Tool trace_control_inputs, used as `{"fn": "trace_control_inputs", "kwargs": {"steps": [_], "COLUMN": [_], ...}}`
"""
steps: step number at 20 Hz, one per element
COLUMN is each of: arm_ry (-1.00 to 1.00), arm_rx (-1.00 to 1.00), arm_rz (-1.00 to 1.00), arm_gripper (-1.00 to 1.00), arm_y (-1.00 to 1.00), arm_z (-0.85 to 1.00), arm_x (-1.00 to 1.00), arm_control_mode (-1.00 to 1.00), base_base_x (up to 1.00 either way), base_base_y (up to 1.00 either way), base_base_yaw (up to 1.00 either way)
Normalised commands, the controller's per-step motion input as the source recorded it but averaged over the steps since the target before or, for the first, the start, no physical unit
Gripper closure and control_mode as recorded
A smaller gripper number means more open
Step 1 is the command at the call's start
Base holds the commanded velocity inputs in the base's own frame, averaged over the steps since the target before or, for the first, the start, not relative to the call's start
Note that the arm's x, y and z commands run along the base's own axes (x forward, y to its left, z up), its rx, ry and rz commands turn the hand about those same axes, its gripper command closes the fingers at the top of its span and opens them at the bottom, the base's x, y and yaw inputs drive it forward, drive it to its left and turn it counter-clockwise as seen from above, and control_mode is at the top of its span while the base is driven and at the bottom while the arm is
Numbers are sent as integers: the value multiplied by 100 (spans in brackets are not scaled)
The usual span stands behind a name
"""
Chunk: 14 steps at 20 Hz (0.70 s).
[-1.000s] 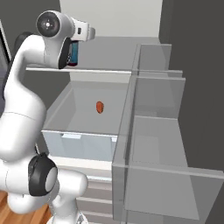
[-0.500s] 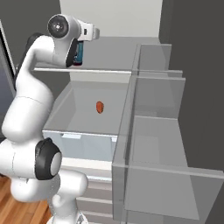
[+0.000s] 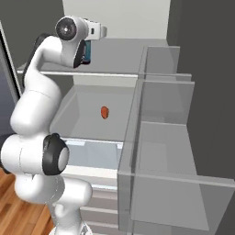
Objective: Place the beer on the top shelf of the fridge to keep it out of children's reach, and place the sweet potato and lime on lower shelves for easy access.
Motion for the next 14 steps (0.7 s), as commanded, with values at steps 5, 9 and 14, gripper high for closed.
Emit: {"fn": "trace_control_inputs", "kwargs": {"steps": [5, 9, 14], "arm_ry": [-19, -7, 0], "arm_rx": [-3, -3, -4], "arm_rz": [0, 0, 0], "arm_gripper": [100, 100, -100], "arm_y": [14, 11, 6], "arm_z": [0, 0, 0], "arm_x": [27, 34, 36], "arm_control_mode": [-100, -100, -100], "base_base_x": [0, 0, 0], "base_base_y": [0, 0, 0], "base_base_yaw": [0, 0, 0]}}
